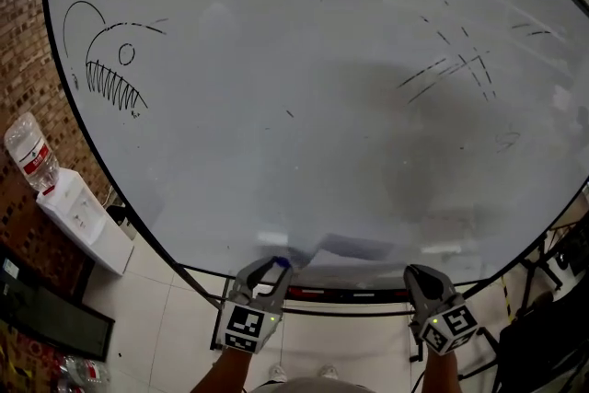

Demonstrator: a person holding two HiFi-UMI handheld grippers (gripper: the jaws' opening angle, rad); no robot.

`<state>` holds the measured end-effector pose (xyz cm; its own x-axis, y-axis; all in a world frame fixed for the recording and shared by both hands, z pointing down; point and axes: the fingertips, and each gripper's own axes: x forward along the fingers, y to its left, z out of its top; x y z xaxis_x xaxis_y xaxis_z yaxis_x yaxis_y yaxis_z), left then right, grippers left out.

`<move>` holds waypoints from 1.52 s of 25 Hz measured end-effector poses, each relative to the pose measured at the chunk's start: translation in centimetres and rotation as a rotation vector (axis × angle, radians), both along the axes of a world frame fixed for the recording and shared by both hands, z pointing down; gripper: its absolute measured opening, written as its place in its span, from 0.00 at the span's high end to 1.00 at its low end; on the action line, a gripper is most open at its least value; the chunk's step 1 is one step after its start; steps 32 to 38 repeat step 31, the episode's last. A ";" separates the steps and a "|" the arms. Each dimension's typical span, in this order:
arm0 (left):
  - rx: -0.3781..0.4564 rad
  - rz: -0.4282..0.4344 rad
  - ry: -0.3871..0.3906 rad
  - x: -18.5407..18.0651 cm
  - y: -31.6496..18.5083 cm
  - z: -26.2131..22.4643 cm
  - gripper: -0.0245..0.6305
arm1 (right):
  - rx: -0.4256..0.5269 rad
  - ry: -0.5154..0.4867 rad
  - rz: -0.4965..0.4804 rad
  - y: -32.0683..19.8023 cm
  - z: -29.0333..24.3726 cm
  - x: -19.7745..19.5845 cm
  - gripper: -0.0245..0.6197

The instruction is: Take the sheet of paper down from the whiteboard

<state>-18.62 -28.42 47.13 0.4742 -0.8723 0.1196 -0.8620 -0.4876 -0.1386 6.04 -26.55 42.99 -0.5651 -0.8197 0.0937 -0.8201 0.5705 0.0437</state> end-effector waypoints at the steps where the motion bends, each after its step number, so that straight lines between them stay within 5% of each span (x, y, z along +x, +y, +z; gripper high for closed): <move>1: -0.012 -0.004 0.006 -0.5 0.4 0.6 0.77 | -0.012 0.006 0.005 0.5 0.7 0.3 0.95; 8: -0.065 -0.018 0.020 -2.8 1.7 3.5 0.77 | -0.044 0.067 0.017 1.7 4.0 0.5 0.95; 38: -0.076 0.018 0.034 -1.9 1.0 4.0 0.77 | -0.065 0.059 -0.001 0.7 5.4 -0.7 0.95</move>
